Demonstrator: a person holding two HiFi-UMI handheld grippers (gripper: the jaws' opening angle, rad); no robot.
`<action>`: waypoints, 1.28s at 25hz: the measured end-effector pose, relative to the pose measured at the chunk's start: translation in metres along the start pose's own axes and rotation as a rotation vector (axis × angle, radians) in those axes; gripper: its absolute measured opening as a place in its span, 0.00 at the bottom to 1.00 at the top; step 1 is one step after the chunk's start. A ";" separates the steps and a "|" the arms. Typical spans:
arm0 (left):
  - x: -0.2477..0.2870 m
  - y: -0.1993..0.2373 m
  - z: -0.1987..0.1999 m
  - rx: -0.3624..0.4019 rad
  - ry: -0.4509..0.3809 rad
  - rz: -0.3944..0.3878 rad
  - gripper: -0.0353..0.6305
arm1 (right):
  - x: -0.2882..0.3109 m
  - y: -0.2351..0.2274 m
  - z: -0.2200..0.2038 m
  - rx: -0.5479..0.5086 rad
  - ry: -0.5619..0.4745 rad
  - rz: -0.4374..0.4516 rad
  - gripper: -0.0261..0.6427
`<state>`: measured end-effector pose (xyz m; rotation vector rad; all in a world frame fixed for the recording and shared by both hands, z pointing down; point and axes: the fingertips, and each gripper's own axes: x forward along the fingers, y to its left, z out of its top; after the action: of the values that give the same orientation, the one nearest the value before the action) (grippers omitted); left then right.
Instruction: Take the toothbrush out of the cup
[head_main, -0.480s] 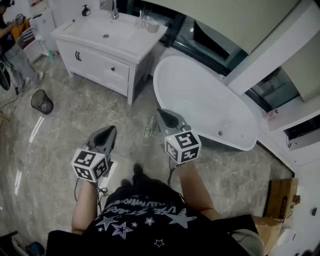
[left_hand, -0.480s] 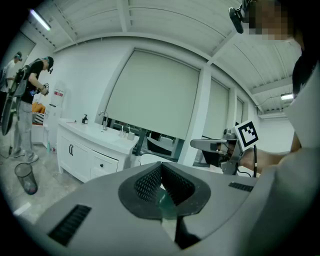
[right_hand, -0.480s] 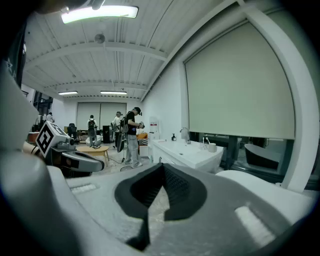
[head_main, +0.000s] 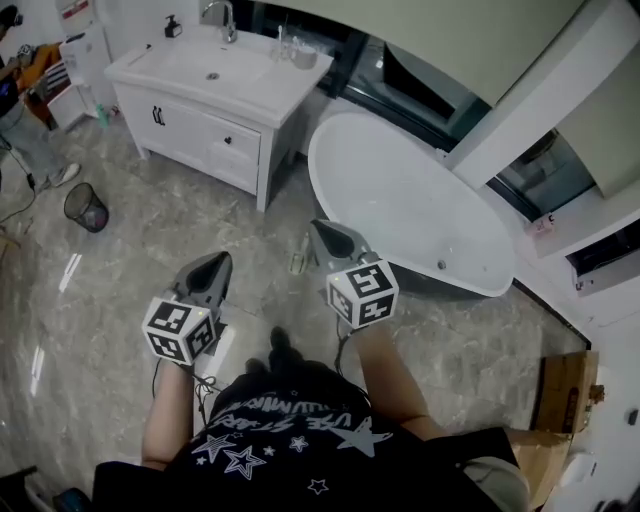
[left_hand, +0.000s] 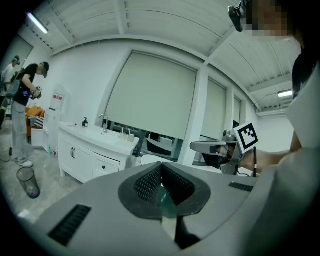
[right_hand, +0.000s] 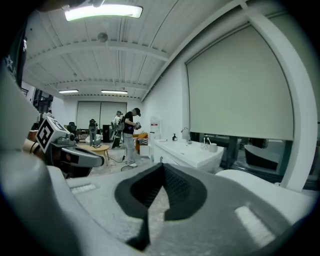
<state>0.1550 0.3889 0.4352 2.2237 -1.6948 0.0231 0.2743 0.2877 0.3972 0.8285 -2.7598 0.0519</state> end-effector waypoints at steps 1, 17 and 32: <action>-0.003 0.000 0.000 0.002 -0.002 -0.001 0.06 | 0.000 0.003 -0.002 0.005 0.001 -0.001 0.04; -0.034 0.041 -0.009 -0.033 -0.009 0.071 0.06 | 0.028 0.023 -0.004 0.053 -0.057 0.000 0.04; 0.076 0.141 0.029 -0.039 0.015 0.112 0.06 | 0.173 -0.060 0.007 0.094 -0.056 0.016 0.04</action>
<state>0.0393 0.2781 0.4613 2.0930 -1.7948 0.0333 0.1660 0.1436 0.4323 0.8435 -2.8352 0.1646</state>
